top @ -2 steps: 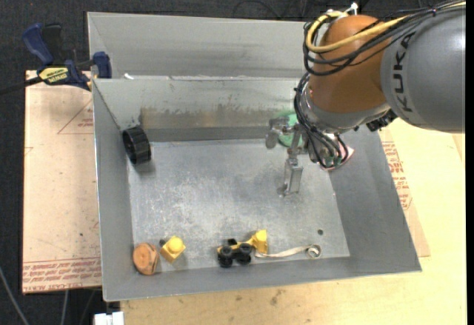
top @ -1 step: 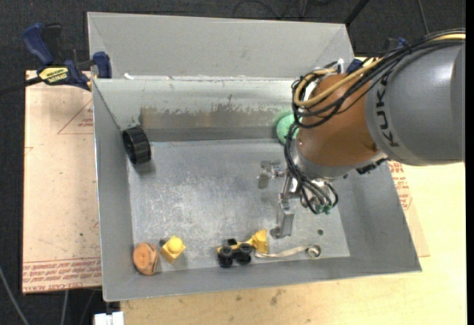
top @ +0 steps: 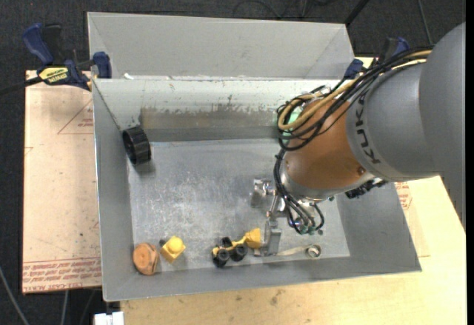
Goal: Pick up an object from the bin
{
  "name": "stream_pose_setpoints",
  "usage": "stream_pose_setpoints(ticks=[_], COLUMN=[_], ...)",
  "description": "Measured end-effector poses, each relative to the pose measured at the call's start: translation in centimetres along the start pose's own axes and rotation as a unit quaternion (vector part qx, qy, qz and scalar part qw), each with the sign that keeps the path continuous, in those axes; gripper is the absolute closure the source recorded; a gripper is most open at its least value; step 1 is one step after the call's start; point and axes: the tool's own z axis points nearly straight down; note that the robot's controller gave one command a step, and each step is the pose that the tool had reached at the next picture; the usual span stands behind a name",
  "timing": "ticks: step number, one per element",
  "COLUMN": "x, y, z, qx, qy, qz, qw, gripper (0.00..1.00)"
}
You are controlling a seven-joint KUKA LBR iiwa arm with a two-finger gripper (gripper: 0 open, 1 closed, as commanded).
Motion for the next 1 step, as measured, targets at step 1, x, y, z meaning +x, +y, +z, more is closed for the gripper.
stream_pose_setpoints(ticks=[1], x=[1.6], y=[-0.26], z=[0.67], qx=[0.0], qy=[-0.0019], qz=[-0.045], qw=[0.999], gripper=[0.0])
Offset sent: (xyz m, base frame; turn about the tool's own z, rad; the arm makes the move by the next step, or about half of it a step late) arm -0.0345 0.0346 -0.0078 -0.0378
